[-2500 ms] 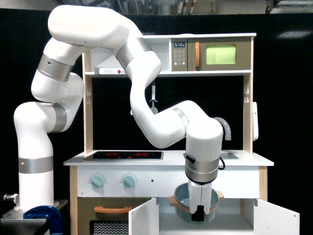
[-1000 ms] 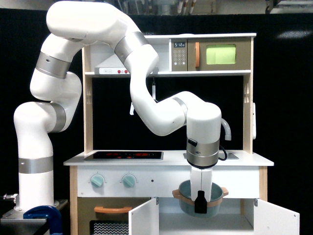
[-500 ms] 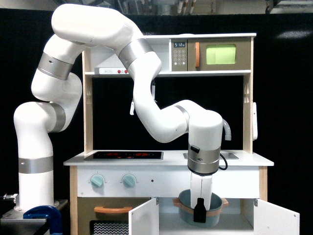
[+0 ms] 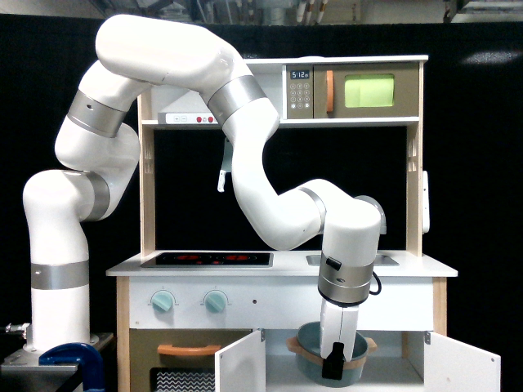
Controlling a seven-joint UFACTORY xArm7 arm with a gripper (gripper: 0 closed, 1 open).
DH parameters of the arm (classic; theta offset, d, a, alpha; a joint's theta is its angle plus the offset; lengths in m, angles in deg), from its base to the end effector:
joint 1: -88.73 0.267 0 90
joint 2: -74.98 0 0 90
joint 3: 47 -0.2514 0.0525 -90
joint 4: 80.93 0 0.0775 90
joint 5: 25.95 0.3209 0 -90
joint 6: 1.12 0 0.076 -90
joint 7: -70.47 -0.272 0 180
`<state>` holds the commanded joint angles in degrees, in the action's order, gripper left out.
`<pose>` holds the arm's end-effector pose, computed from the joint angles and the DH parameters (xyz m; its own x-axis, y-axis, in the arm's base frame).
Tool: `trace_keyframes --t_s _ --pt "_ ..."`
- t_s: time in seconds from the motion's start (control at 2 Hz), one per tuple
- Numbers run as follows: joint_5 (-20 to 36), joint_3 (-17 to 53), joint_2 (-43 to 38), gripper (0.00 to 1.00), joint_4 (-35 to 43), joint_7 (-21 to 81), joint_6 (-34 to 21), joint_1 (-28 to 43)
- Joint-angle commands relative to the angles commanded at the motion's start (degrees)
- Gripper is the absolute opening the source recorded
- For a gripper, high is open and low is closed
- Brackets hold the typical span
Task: Put the bowl inside the kitchen cabinet
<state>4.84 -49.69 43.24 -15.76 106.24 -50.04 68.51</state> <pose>0.4429 -0.0519 -0.0400 0.9931 -0.0781 -0.0871 -0.1085 -0.8931 -0.4366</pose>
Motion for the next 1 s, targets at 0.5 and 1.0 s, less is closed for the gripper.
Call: trace_keyframes --t_s 0.5,1.0 --pt "0.84 -1.95 -3.52 0.00 0.28 -0.10 3.84 0.36" --pt "1.30 -4.80 -8.46 0.00 3.28 -3.71 7.84 3.18"
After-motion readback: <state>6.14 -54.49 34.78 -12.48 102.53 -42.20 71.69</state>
